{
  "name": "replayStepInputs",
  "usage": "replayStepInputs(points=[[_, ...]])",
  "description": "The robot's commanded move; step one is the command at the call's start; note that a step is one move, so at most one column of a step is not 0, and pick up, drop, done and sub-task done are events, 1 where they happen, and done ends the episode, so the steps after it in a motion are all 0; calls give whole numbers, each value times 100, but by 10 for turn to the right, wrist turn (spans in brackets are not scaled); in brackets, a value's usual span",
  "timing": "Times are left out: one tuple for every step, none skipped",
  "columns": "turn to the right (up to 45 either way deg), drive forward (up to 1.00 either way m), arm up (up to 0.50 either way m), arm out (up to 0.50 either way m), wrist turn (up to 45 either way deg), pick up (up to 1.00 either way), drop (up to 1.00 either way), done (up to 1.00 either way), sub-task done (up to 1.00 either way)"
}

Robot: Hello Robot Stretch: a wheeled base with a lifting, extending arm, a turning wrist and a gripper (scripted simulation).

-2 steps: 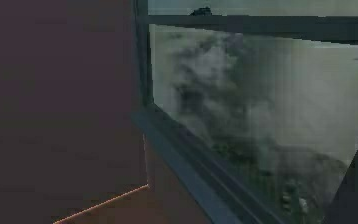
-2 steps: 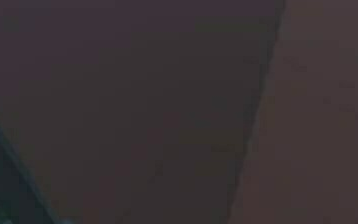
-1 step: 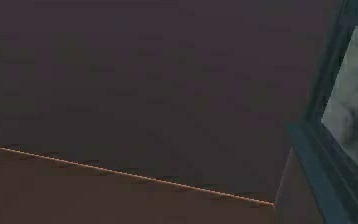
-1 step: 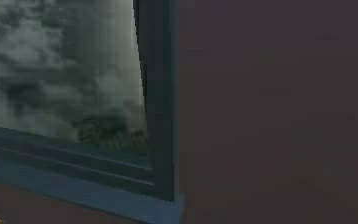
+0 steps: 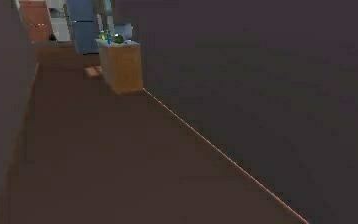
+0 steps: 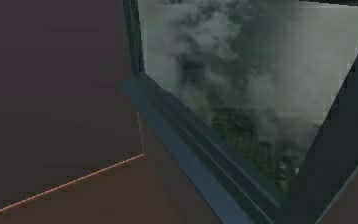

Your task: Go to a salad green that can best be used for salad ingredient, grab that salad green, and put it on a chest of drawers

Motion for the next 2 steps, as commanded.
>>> replayStepInputs(points=[[-270, 0, 0, 0, 0, 0, 0, 0, 0], [-30, 0, 0, 0, 0, 0, 0, 0, 0]])
